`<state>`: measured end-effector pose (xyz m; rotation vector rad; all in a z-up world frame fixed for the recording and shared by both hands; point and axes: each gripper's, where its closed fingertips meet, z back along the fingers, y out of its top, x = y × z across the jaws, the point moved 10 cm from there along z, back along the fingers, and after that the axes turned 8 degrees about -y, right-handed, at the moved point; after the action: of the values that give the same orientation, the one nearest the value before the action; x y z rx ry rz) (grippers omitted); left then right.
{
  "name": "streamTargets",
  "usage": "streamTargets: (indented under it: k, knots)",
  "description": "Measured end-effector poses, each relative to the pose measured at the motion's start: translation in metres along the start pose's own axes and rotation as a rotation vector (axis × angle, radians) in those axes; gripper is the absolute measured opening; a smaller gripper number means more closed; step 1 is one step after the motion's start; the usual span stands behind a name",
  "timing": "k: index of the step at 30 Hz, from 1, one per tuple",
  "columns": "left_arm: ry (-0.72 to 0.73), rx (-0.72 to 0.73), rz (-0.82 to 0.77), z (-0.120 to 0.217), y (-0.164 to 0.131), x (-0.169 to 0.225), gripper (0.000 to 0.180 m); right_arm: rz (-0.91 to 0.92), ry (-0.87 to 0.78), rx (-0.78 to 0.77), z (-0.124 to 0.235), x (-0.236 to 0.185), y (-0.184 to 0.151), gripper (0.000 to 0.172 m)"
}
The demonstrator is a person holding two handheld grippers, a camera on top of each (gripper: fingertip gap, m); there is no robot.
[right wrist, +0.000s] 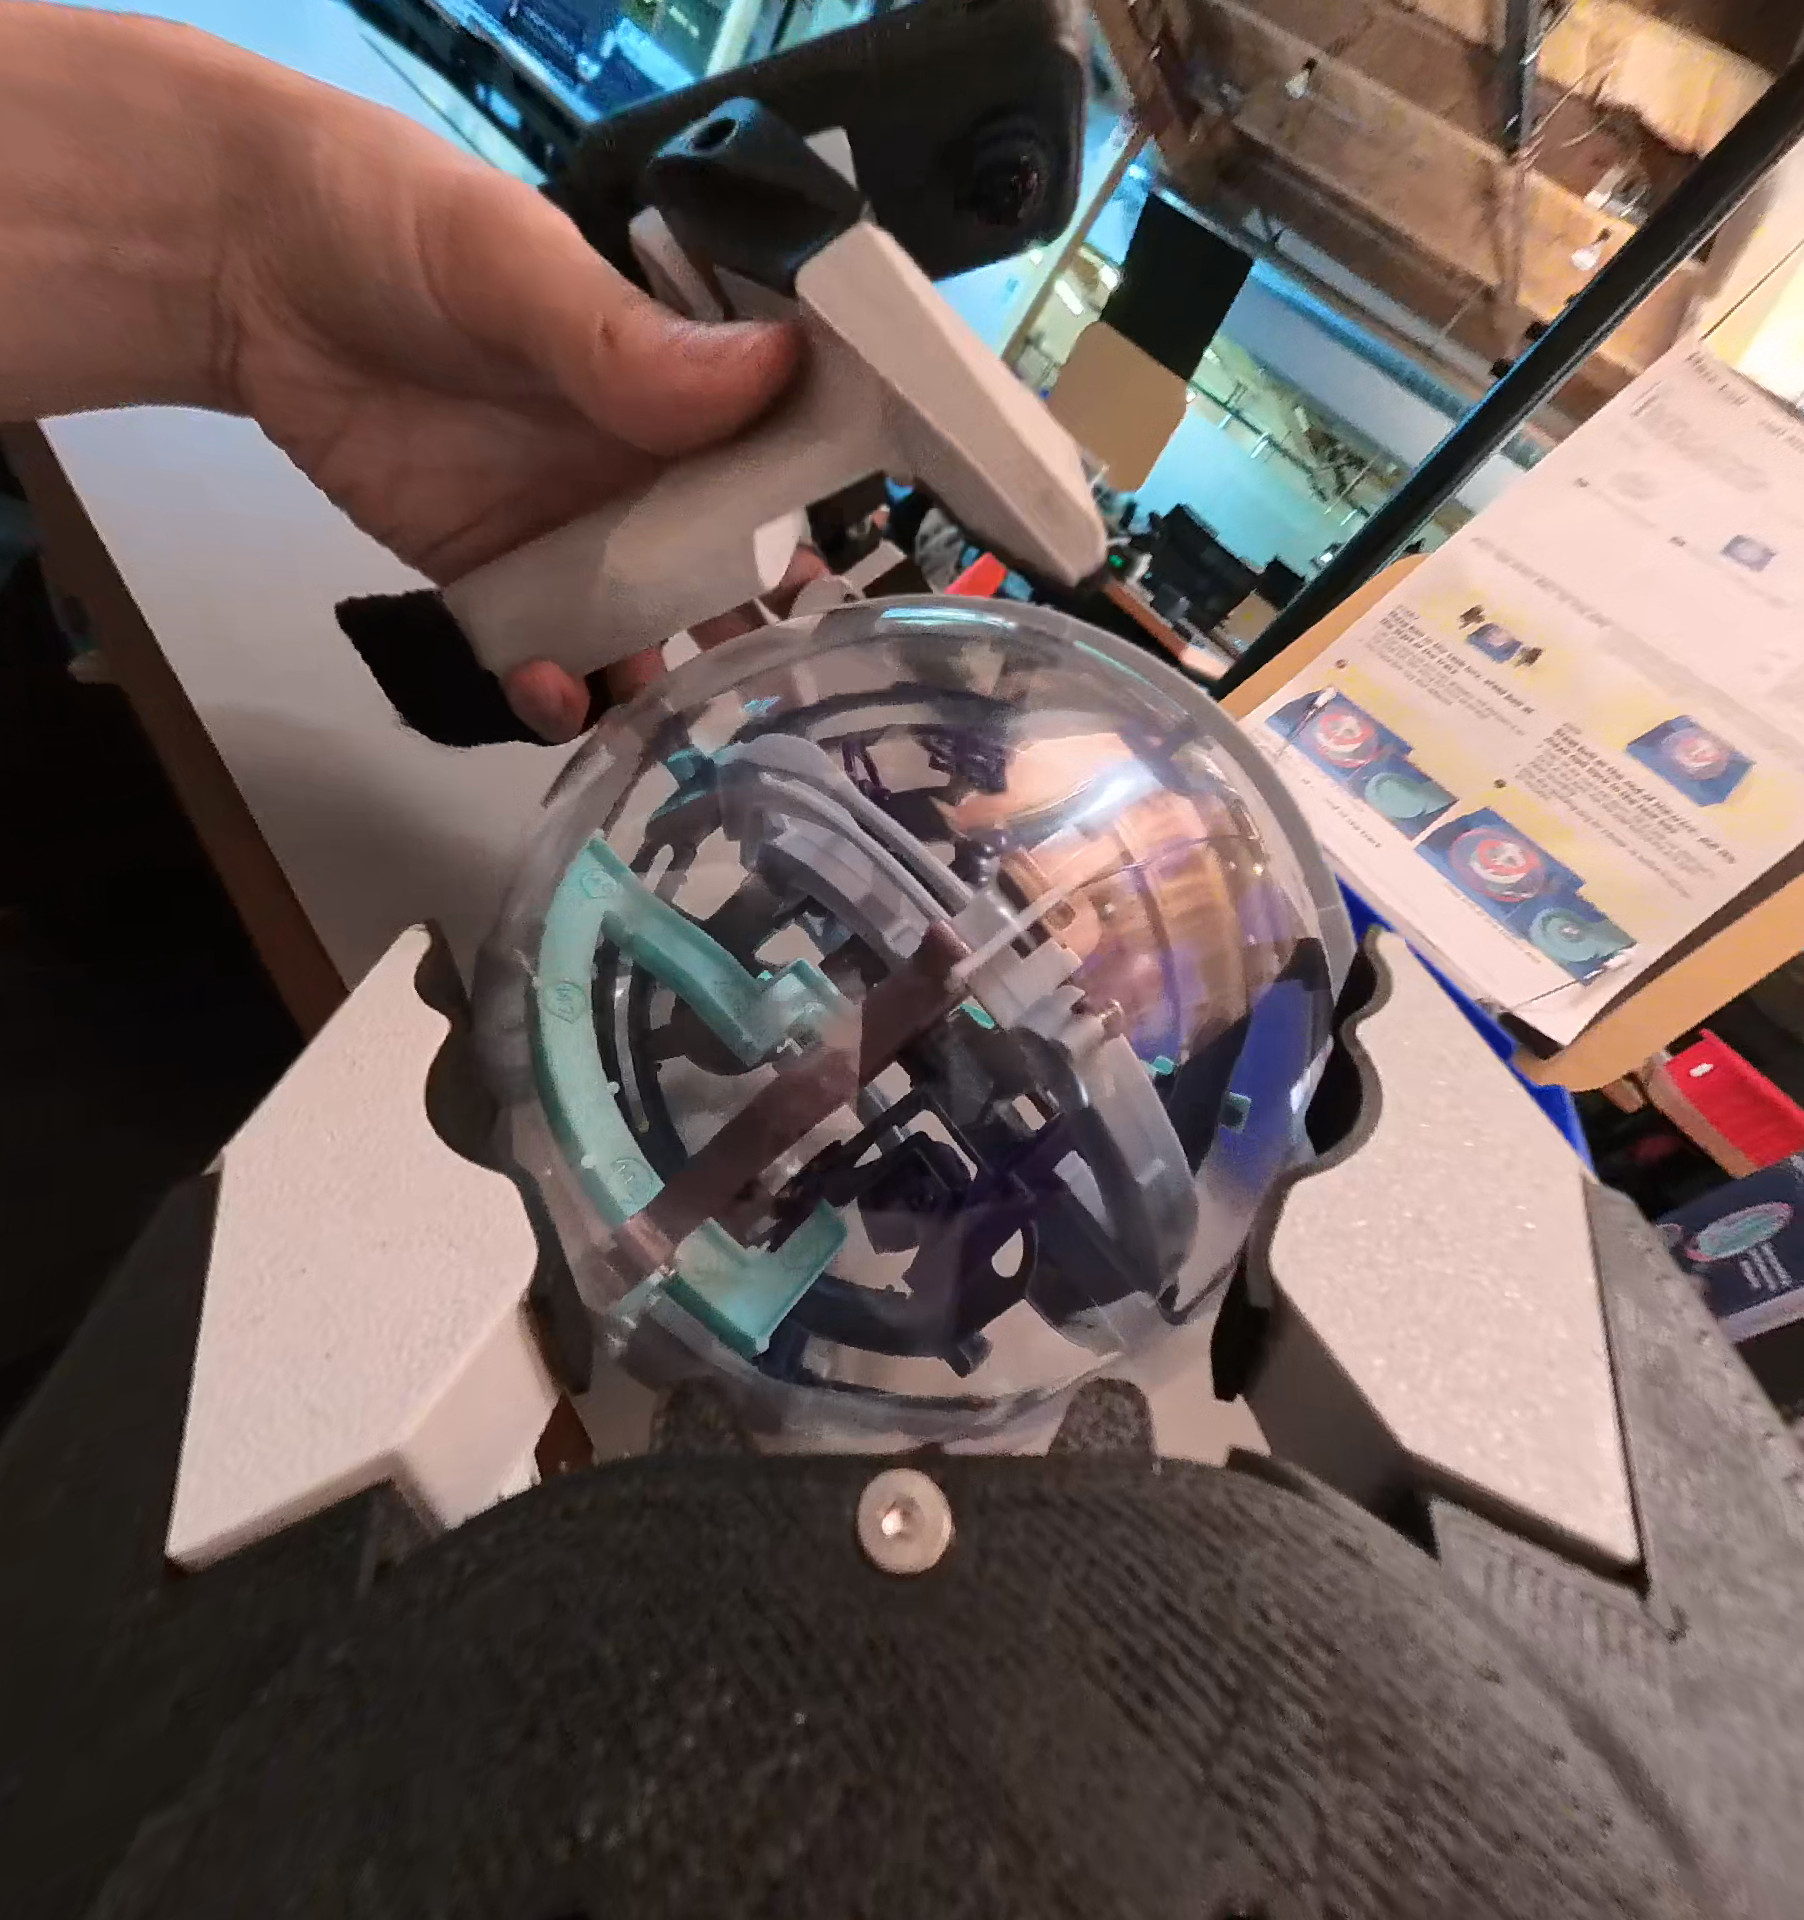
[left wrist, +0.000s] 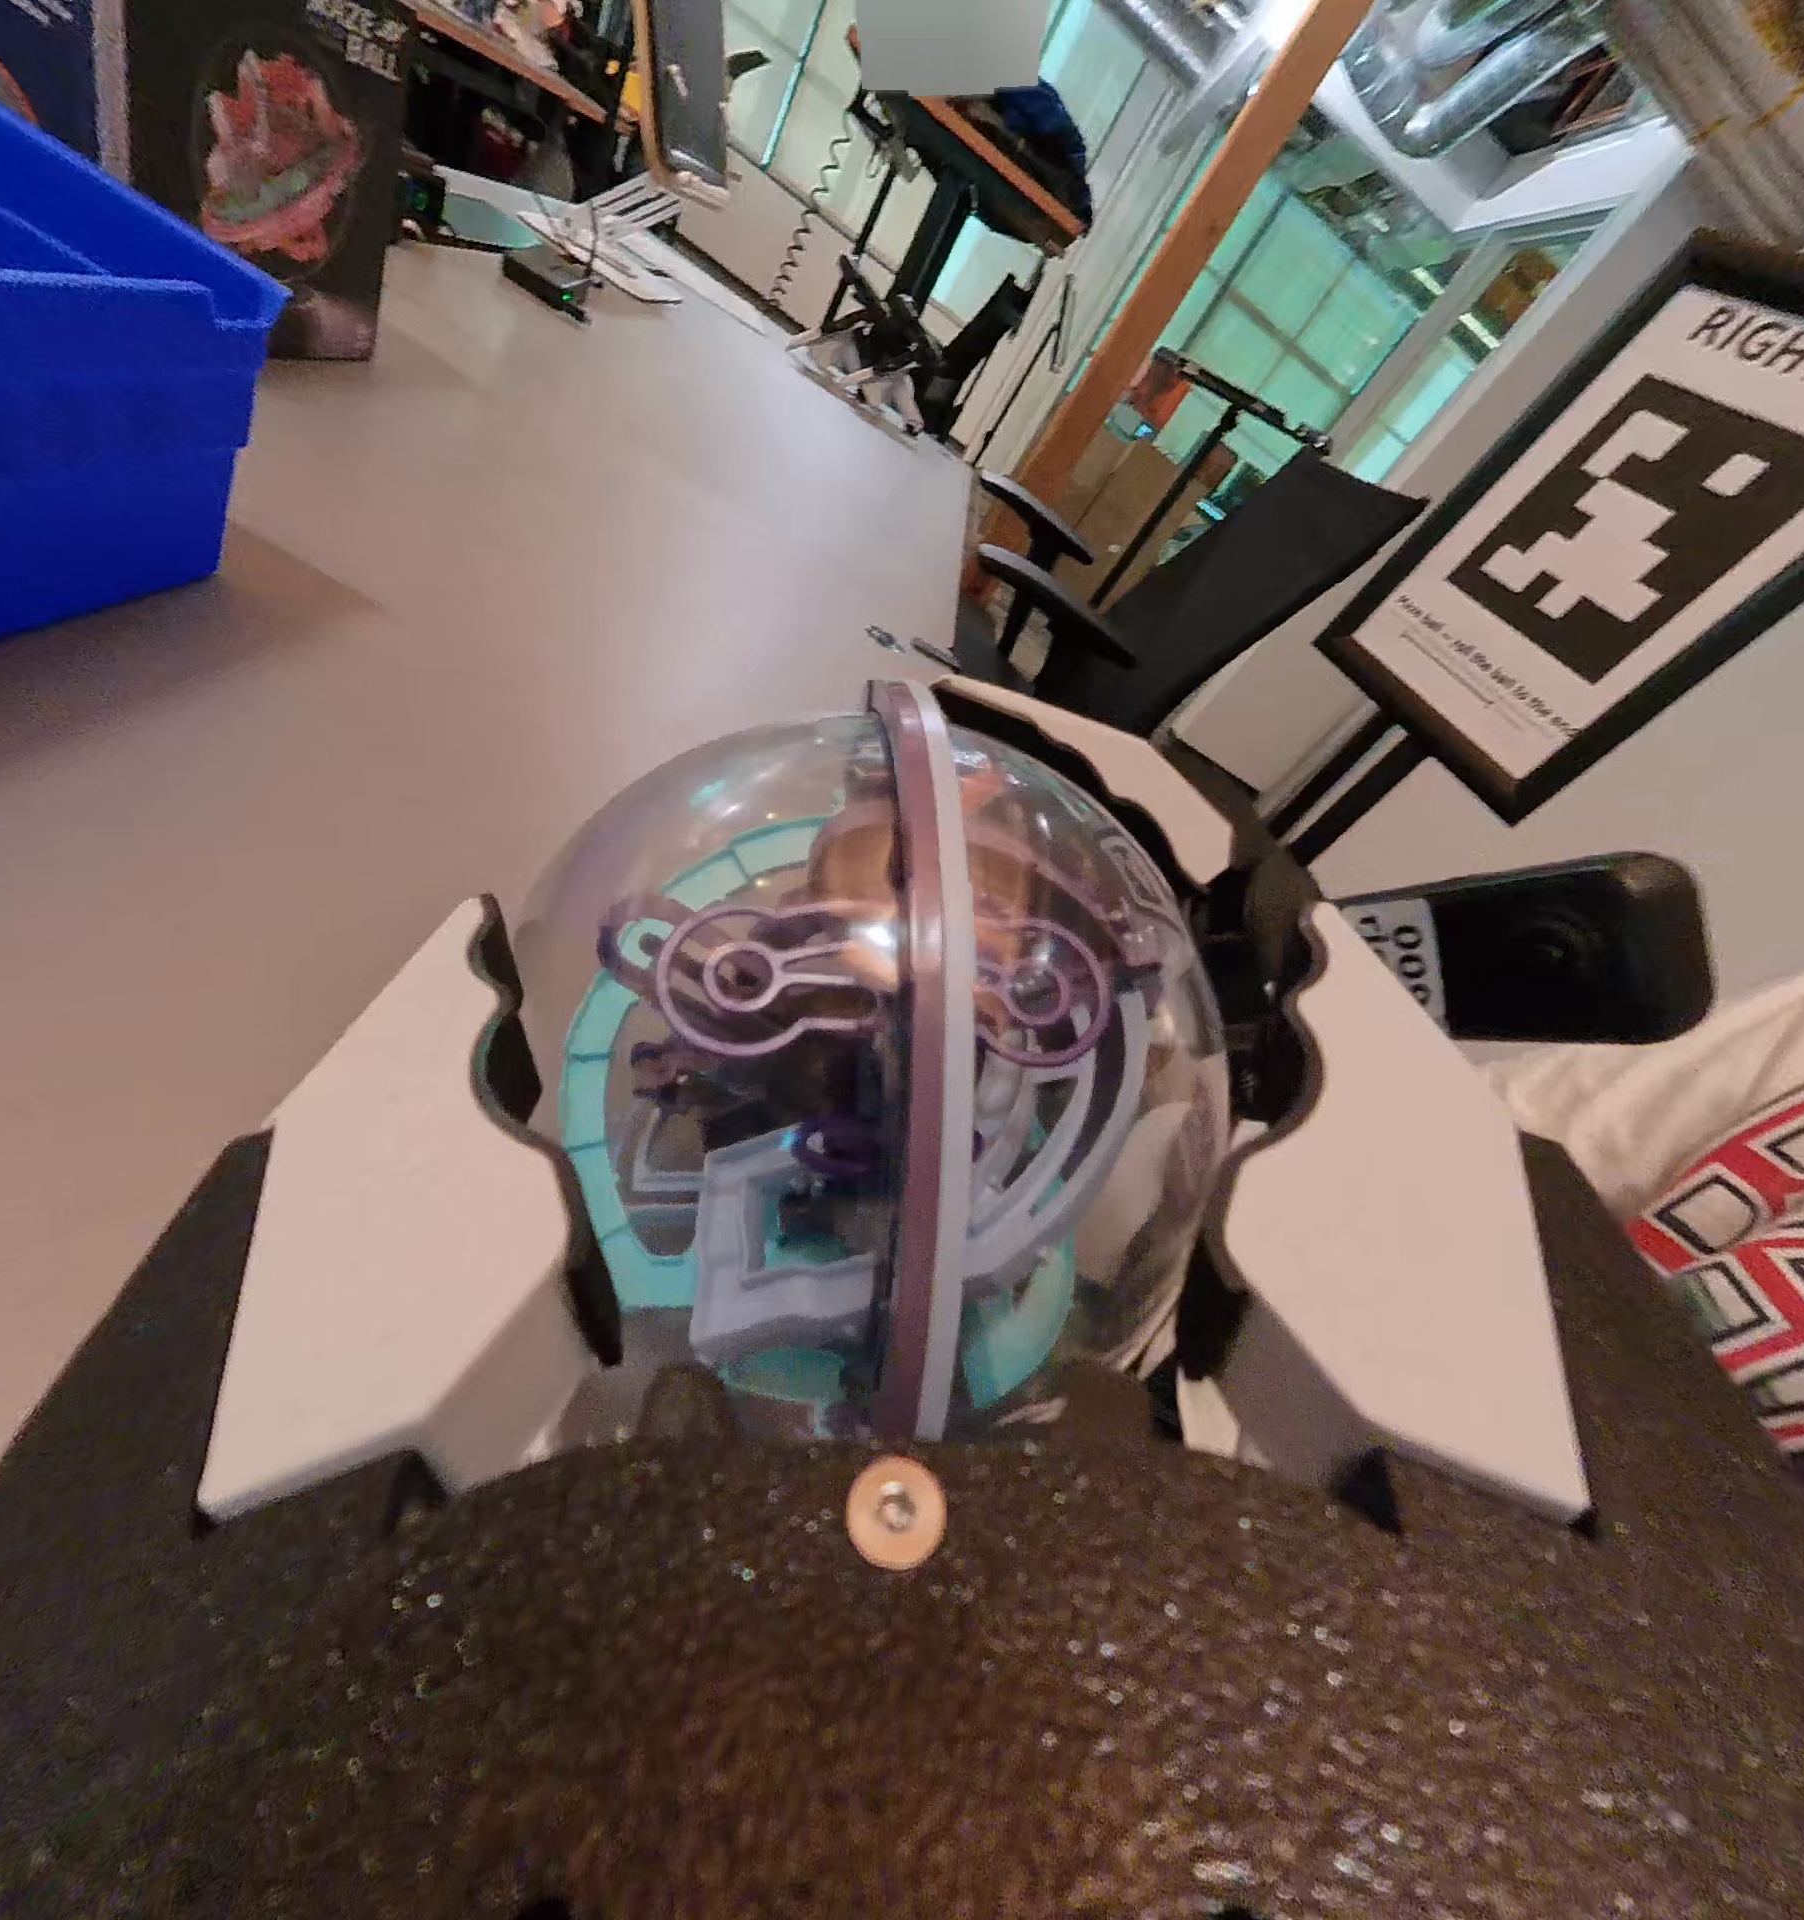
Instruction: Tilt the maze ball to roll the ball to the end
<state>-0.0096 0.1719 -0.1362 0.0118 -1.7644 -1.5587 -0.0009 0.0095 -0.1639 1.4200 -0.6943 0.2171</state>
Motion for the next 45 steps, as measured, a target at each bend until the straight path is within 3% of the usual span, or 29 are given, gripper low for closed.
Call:
streamTargets:
  k: [1, 7, 15, 20, 26, 33, 45]
  knots:
    - [-0.017, 0.009, 0.007, 0.001, 0.000, 0.001, 0.138, 0.004, -0.015, 0.010, 0.002, -0.001, 0.000, 0.157]
    - [0.001, -0.062, -0.071, 0.002, -0.004, 0.001, 0.129, -0.011, -0.082, 0.052, 0.008, -0.005, -0.004, 0.157]
    - [0.072, -0.242, -0.254, -0.016, -0.020, 0.004, 0.153, -0.029, -0.177, 0.068, 0.012, -0.005, -0.014, 0.158]
    - [0.098, -0.188, -0.242, -0.024, -0.017, -0.001, 0.154, -0.111, -0.182, 0.085, 0.009, 0.003, -0.022, 0.158]
    - [0.203, -0.226, -0.415, -0.022, -0.015, -0.001, 0.156, 0.009, -0.183, 0.036, -0.003, 0.006, -0.024, 0.157]
    - [0.208, -0.217, -0.476, -0.030, -0.014, 0.003, 0.155, -0.040, -0.225, -0.020, 0.004, 0.007, -0.025, 0.157]
    - [0.218, -0.266, -0.647, -0.045, -0.019, 0.018, 0.156, -0.147, -0.042, 0.031, 0.043, 0.020, -0.030, 0.152]
